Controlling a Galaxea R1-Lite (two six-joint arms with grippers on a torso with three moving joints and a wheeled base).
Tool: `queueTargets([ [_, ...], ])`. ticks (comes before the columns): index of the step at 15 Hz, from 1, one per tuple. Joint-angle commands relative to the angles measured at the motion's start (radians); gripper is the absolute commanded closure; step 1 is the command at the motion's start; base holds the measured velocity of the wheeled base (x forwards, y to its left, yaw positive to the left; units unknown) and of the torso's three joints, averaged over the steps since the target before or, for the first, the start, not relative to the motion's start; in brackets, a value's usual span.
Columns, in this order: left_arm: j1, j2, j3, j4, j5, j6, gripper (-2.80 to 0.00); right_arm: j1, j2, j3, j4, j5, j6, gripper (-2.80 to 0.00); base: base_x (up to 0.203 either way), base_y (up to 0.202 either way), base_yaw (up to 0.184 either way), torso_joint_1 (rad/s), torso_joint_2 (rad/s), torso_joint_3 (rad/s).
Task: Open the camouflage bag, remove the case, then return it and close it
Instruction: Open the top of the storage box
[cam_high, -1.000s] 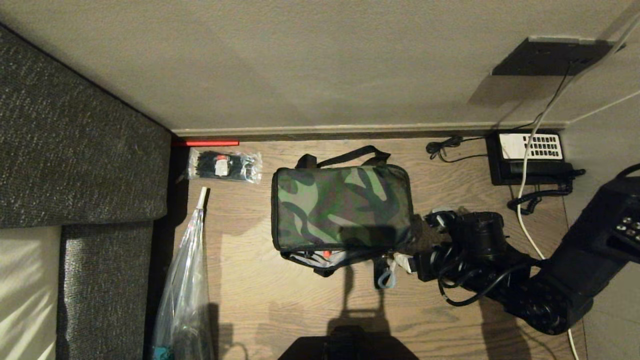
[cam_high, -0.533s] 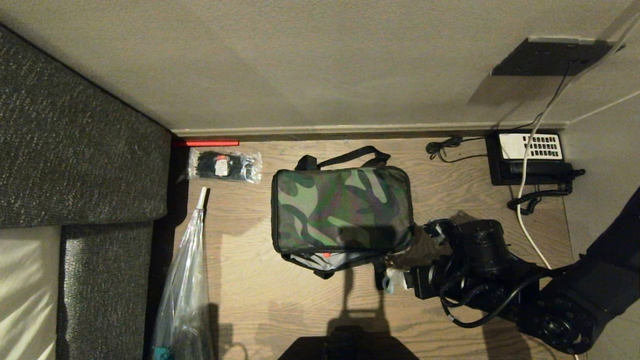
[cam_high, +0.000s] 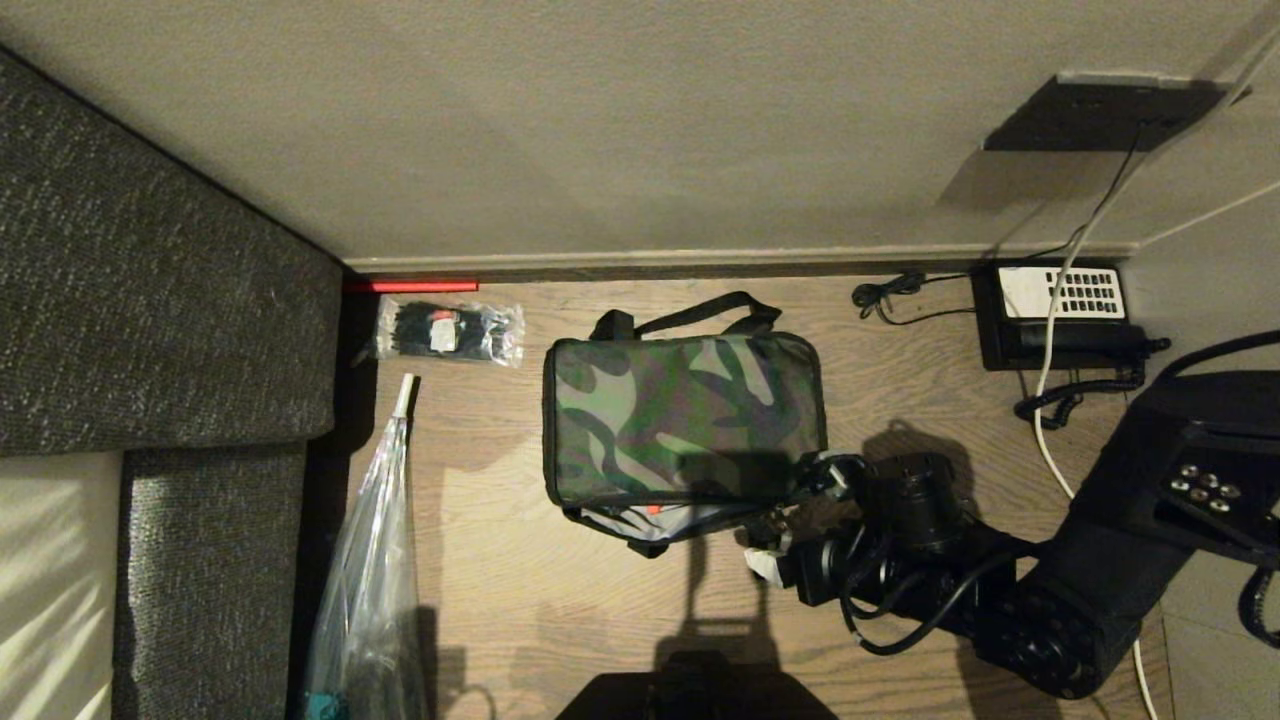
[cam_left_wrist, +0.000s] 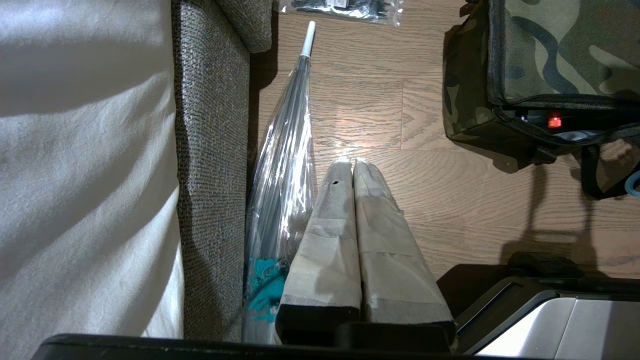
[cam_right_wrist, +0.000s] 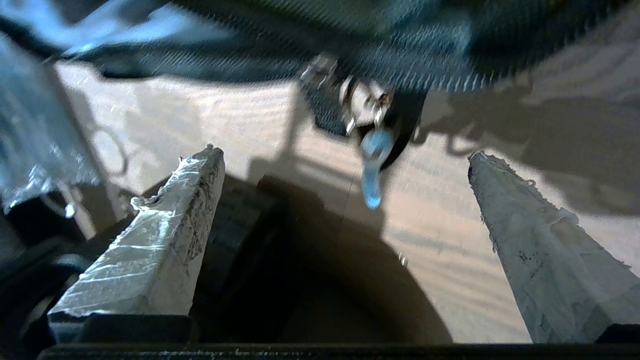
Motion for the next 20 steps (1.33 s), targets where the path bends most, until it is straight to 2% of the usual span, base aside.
queueTargets([
  [1,0.000,0.000,0.002,0.000,0.001,0.000,0.00,-0.014,0.065,-0.034,-0.047,-0.001,-0.002,-2.80,0.000,0.000,0.000,0.000,0.00,0.000],
  [4,0.000,-0.002,0.003,0.000,0.001,0.001,0.00,-0.031,0.069,-0.044,-0.094,-0.001,-0.011,-2.80,0.000,0.000,0.000,0.000,0.00,0.000],
  [9,0.000,0.000,0.002,0.000,0.001,0.001,0.00,-0.063,0.068,-0.041,-0.090,0.000,-0.044,-2.80,0.000,0.000,0.000,0.000,0.00,0.000],
  [10,0.000,-0.002,0.002,0.000,0.001,0.000,0.00,-0.064,0.073,-0.045,-0.095,-0.001,-0.045,0.00,0.000,0.000,0.000,0.000,0.00,0.000],
  [20,0.000,-0.001,0.003,0.000,0.001,0.001,0.00,-0.063,0.056,-0.011,-0.089,0.002,-0.072,0.00,0.000,0.000,0.000,0.000,0.00,0.000],
])
